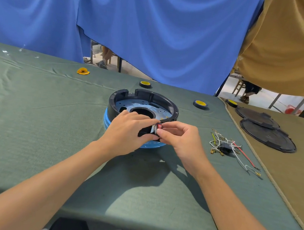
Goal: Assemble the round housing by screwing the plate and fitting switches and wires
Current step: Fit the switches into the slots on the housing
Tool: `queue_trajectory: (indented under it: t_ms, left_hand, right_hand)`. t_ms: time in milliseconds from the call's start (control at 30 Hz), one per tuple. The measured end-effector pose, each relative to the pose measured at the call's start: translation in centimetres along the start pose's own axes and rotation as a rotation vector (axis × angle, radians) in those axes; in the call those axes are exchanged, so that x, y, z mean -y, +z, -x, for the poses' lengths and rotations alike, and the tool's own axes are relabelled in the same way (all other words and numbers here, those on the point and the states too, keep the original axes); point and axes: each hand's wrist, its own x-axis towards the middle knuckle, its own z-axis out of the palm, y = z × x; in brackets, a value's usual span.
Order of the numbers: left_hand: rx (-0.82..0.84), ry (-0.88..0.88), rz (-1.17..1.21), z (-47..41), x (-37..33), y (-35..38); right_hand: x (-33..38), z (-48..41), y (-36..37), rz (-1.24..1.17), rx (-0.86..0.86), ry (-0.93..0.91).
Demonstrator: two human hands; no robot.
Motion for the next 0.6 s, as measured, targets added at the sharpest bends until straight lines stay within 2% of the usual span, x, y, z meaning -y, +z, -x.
queue_trajectory:
  t_ms: [167, 400, 600]
  left_hand:
    - [0.006, 0.006, 0.019, 0.04, 0.16, -0.06]
    - [0.01, 0.025, 0.0, 0.04, -0.06, -0.31]
    - [0.047, -0.035, -0.018, -0.27, 0.11, -0.6]
  right_hand:
    - [0.03, 0.25, -0.45, 0.065, 0.066, -0.044]
    - [0.33, 0.21, -0.39, 0.253, 0.047, -0.128]
    - [0.81, 0.07, -0.5, 0.385, 0.001, -0.148]
